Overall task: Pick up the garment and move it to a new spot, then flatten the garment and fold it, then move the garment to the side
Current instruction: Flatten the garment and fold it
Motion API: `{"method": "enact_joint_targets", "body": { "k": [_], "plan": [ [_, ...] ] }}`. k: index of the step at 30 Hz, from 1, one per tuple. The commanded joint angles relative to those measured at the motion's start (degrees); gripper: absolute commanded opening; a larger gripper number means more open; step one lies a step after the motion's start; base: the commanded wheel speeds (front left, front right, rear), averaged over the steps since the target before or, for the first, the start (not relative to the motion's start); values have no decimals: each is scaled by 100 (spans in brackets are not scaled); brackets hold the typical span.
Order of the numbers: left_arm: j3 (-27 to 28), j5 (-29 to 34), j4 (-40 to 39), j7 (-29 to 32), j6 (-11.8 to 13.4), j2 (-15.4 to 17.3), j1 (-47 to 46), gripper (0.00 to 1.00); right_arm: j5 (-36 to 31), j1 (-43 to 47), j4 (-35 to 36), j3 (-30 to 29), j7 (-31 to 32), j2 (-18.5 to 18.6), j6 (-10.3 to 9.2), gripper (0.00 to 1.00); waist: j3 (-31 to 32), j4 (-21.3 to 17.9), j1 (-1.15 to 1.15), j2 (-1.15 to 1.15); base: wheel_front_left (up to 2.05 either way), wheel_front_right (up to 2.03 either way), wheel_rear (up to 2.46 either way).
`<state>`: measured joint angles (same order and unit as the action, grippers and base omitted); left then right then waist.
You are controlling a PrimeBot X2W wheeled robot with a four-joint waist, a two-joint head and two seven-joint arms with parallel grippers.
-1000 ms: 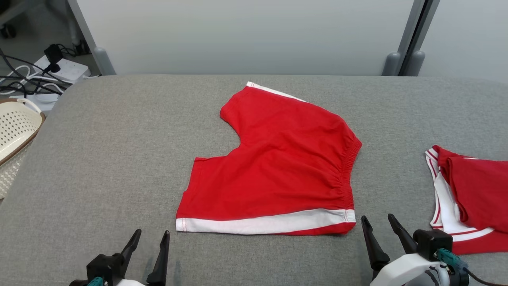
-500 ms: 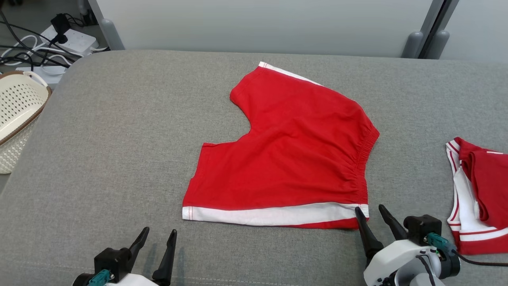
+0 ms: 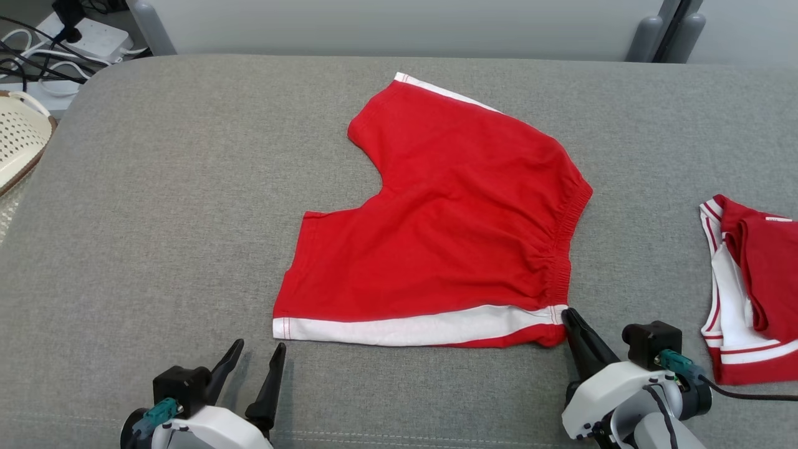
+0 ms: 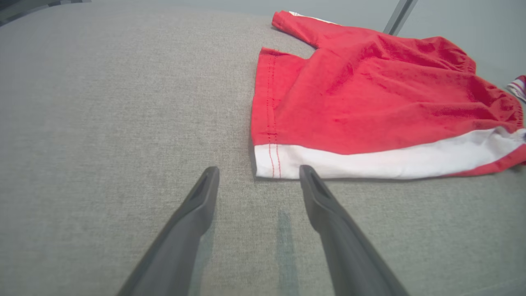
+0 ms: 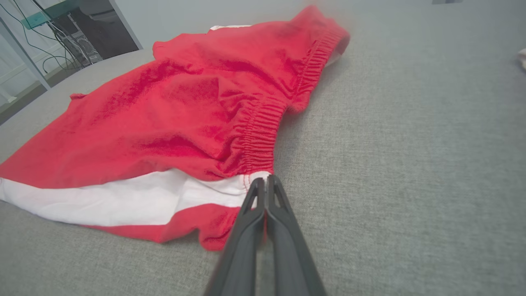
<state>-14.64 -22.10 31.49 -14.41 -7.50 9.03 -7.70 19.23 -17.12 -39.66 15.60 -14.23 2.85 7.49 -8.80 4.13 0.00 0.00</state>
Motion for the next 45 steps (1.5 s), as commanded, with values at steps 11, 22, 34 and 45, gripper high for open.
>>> {"method": "enact_joint_targets", "body": {
  "k": [11, 22, 34, 45],
  "plan": [
    [-218, -896, 551, -59, 1, 304, -630, 100, 119, -171, 348, 337, -77, 3, 0, 0, -156, -328, 0, 0, 0, 0, 0],
    [-674, -1303, 591, -59, 1, 535, -849, 0, 149, -208, 457, 465, -77, 3, 0, 0, -288, -498, 0, 0, 0, 0, 0],
    [-627, -1332, 782, -59, 1, 533, -559, 0, 170, 74, 308, 462, -77, 3, 0, 0, 200, -427, 0, 0, 0, 0, 0],
    [-678, -1178, 1199, -59, 1, 374, -188, 0, 263, 590, 196, 614, -77, 3, 0, 0, 805, -311, 0, 0, 0, 0, 0]
  ]
}}
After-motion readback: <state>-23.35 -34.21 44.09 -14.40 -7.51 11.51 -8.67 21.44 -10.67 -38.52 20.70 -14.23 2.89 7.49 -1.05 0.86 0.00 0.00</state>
